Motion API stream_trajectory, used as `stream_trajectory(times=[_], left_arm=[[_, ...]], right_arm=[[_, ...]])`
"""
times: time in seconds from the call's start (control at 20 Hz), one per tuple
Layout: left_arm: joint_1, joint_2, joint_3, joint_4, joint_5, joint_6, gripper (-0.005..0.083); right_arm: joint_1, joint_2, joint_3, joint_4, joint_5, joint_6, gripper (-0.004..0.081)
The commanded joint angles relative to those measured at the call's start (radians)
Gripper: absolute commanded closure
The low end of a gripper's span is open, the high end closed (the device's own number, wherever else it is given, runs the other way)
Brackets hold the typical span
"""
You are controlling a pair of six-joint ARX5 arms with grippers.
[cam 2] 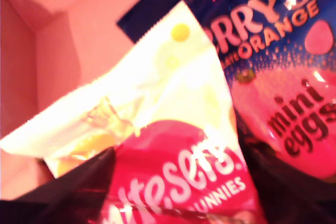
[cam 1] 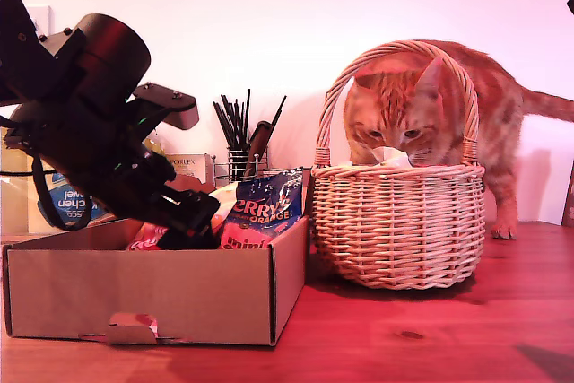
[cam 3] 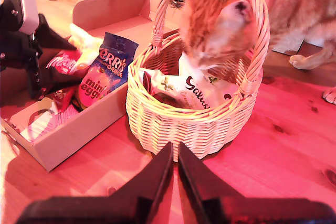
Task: Move the bags of Easter eggs from the cardboard box on the left into the woven basket on the right side.
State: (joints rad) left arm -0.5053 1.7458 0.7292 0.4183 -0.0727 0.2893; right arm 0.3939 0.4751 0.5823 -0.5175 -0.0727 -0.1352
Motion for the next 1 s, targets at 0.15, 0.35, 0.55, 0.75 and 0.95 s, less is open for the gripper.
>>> stream_trajectory(times=[0.15,0.35,0.55,0.75,0.95], left_arm=[[-0.002,0.04,-0.014,-0.017,0.013,-0.01,0.0696],[-0.002,0.025,-0.01,-0.018,0.012,-0.008,0.0782],[-0.022,-0.081,-0.009,-0.071,0.002,-0.009,0.0795],[-0.047,-0.23,-0.009,-0.141,-0.026,-0.01,0.0795],[-0.088,-0.353,-0.009,-0.166,0.04,-0.032,0.0795]], right_arm=[[0.0,0.0,-0.011,0.005,-0.006,-0.004,0.0783],[0.0,0.0,-0.011,0.005,-0.006,-0.004,0.0783],[0.0,0.0,-0.011,0.005,-0.006,-0.004,0.0783],[0.0,0.0,-0.011,0.005,-0.006,-0.012,0.0783],[0.0,0.0,-0.011,0.005,-0.006,-0.021,0.0783]])
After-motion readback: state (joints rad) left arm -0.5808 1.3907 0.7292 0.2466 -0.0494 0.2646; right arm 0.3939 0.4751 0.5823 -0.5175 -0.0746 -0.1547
